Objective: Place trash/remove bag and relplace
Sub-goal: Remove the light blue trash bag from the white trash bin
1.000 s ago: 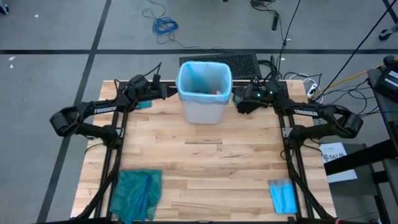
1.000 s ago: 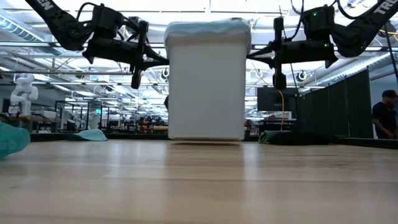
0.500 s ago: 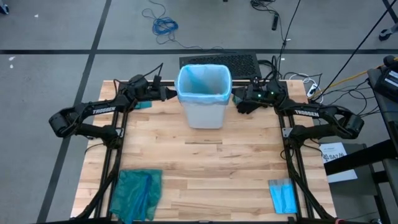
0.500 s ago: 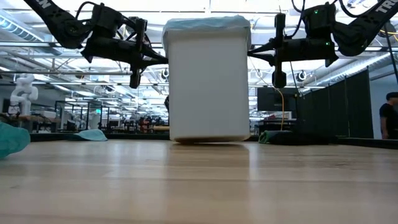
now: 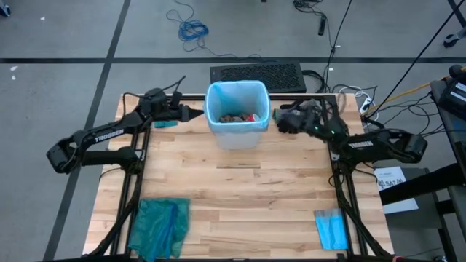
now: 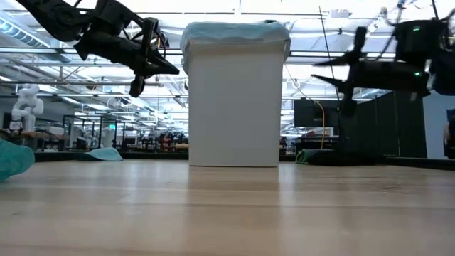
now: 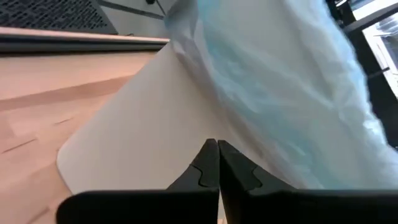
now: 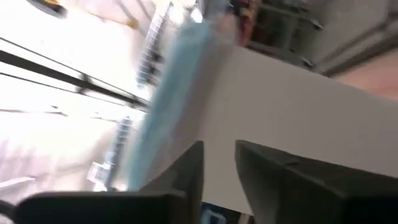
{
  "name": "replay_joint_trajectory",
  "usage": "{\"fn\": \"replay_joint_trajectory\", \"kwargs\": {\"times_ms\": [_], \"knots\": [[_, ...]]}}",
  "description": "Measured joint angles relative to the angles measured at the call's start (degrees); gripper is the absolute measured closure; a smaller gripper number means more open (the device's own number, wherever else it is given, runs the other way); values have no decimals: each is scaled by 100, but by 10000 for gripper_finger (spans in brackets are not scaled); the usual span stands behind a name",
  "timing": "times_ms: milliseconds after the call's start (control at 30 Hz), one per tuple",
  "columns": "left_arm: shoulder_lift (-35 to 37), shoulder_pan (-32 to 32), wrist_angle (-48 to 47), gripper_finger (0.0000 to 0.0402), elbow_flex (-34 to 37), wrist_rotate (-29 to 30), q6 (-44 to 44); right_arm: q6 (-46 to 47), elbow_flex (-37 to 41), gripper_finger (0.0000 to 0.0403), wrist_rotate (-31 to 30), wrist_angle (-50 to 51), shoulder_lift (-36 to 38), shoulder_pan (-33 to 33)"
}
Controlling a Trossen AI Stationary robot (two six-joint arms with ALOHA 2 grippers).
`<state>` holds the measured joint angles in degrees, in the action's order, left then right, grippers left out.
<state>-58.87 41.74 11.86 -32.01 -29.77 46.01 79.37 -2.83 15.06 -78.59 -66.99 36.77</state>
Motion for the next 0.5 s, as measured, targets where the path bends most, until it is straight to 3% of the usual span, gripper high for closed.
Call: {"fn": "replay_joint_trajectory", "kwargs": {"times_ms": [100, 233, 500], "knots": [[-8, -3, 22, 375, 4, 3, 114, 16, 66, 278, -172, -236, 5, -92], [-72, -3, 183, 329, 9, 1, 320, -255, -439, 246, -140, 189, -37, -228], [-72, -3, 561, 249, 9, -7, 445, -618, -1275, 247, 93, 989, -351, -304]]}}
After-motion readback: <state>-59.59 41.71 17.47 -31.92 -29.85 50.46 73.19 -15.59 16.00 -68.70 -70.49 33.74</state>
